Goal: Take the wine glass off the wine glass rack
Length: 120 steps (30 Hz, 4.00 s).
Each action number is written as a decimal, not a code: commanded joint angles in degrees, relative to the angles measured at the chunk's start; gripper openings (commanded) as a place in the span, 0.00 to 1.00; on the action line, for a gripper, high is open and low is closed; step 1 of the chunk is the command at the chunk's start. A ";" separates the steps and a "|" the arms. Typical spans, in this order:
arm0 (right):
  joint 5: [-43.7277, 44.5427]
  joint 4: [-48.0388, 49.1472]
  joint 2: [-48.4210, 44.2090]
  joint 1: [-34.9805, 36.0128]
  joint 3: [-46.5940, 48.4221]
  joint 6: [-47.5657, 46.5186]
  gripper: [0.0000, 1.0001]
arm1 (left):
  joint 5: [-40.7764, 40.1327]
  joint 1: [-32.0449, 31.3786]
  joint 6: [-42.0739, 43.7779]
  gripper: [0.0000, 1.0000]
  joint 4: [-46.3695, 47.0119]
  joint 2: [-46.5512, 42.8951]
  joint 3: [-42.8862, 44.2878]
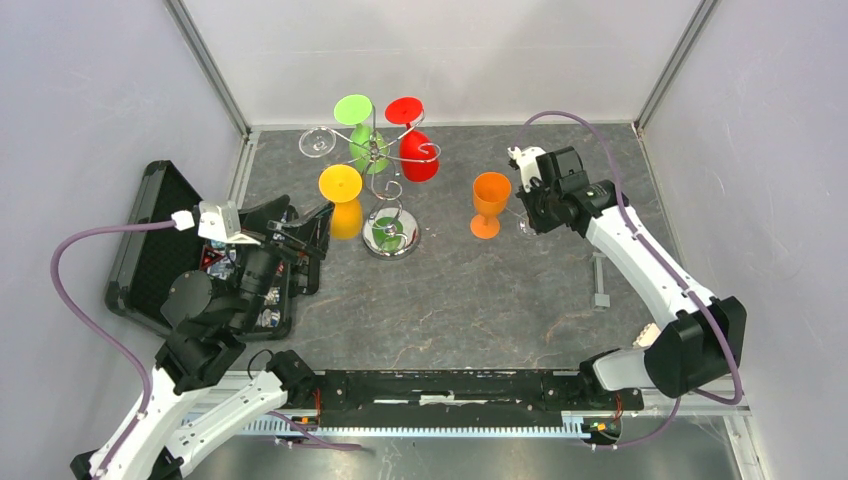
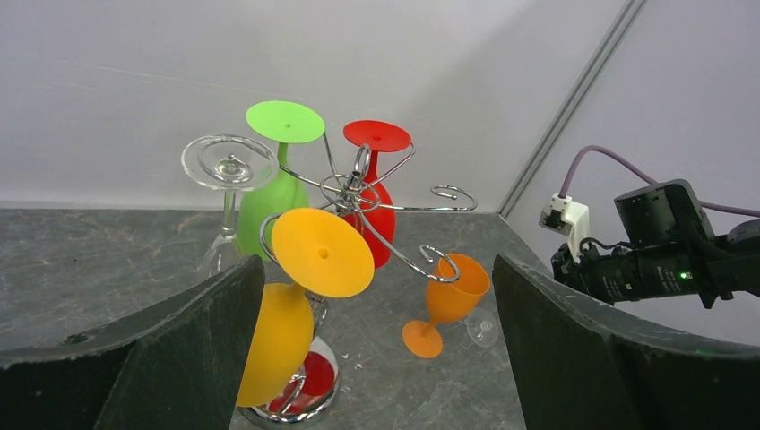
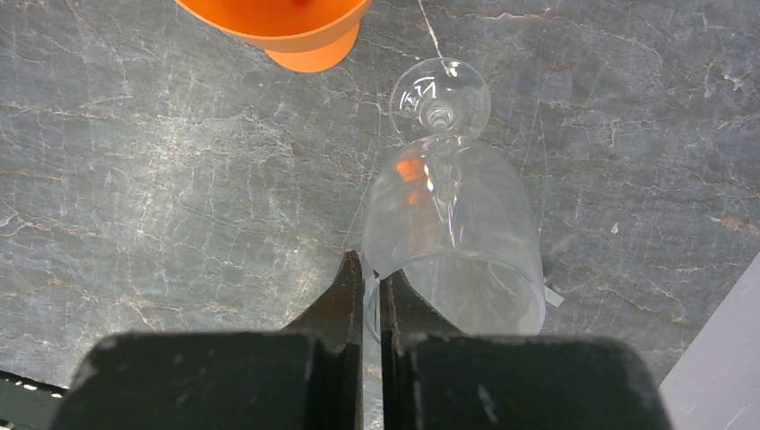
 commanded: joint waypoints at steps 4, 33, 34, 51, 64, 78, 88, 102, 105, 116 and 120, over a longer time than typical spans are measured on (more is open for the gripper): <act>-0.62 1.51 0.36 -0.81 0.83 -2.05 0.02 | 2.17 -0.13 1.73 1.00 1.18 0.78 -0.19; 1.14 0.51 7.57 -2.76 9.72 -3.20 0.43 | 3.80 -0.13 1.11 1.00 0.30 2.56 1.57; 1.40 0.28 8.07 -2.75 10.49 -3.28 0.44 | 3.71 -0.13 1.11 1.00 0.22 2.55 1.57; 2.60 2.32 8.01 -5.20 10.94 -2.60 0.52 | -1.01 -0.17 0.16 1.00 2.59 -1.66 -0.55; -4.32 10.45 -3.01 -5.15 7.07 1.30 0.58 | -8.07 -0.13 -5.04 1.00 -3.00 5.73 3.27; -10.50 16.46 -13.98 -5.22 -1.54 4.80 0.63 | 1.01 12.93 -9.35 1.00 -16.00 25.13 22.95; -12.04 18.31 -17.90 -5.22 -7.27 6.25 0.62 | 28.02 34.51 -17.17 0.86 -21.11 29.88 26.25; -9.29 19.13 -21.92 -5.23 -12.38 5.67 0.62 | 48.44 45.50 -23.80 0.74 -22.02 26.83 20.22; -9.08 20.88 -23.70 -5.21 -13.87 6.27 0.62 | 48.36 45.57 -24.19 0.72 -22.18 25.43 19.42; -7.34 22.02 -26.43 -5.27 -16.11 6.80 0.55 | 50.11 45.57 -26.83 0.47 -23.95 25.31 17.36; -6.71 22.43 -26.93 -5.17 -16.57 6.82 0.54 | 53.39 45.57 -29.40 0.43 -21.39 26.01 15.95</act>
